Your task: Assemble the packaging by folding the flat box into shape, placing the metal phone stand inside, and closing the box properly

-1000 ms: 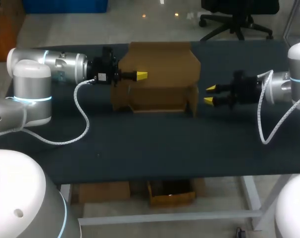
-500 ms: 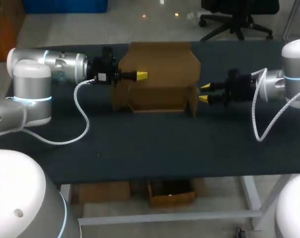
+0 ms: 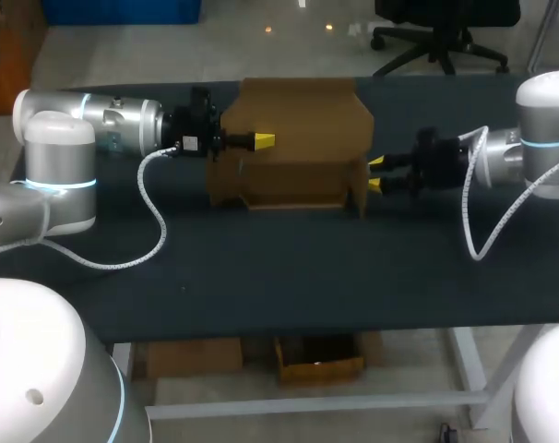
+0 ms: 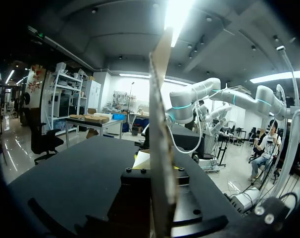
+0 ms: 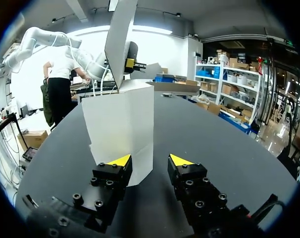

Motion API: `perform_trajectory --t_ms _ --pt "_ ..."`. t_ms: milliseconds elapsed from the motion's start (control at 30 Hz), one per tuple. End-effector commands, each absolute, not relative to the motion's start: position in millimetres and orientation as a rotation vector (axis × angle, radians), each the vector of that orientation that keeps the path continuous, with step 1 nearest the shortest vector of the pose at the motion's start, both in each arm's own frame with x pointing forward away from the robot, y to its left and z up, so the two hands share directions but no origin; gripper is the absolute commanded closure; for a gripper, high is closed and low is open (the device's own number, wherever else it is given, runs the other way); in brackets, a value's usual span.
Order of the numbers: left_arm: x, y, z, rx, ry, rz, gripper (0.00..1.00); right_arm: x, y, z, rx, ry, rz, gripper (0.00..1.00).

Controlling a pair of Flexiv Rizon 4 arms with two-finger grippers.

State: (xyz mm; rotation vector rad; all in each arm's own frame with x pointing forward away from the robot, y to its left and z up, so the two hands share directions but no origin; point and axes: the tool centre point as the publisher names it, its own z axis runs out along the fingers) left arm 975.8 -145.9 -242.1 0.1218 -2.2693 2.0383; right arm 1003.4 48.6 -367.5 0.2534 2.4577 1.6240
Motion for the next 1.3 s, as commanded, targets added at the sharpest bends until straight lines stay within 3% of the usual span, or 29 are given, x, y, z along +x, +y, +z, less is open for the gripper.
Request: perform_trajectory --t_ms 33,1300 --pt "976.8 -144.5 -247.3 0.119 -2.267 2.038 1.0 1004.6 51.5 -366.7 0.23 2.461 1.638 0.55" --pt "976.8 -144.5 -247.3 0.119 -2.267 2.038 1.0 980.0 79.5 -370.7 0.172 2.482 1.684 0.54"
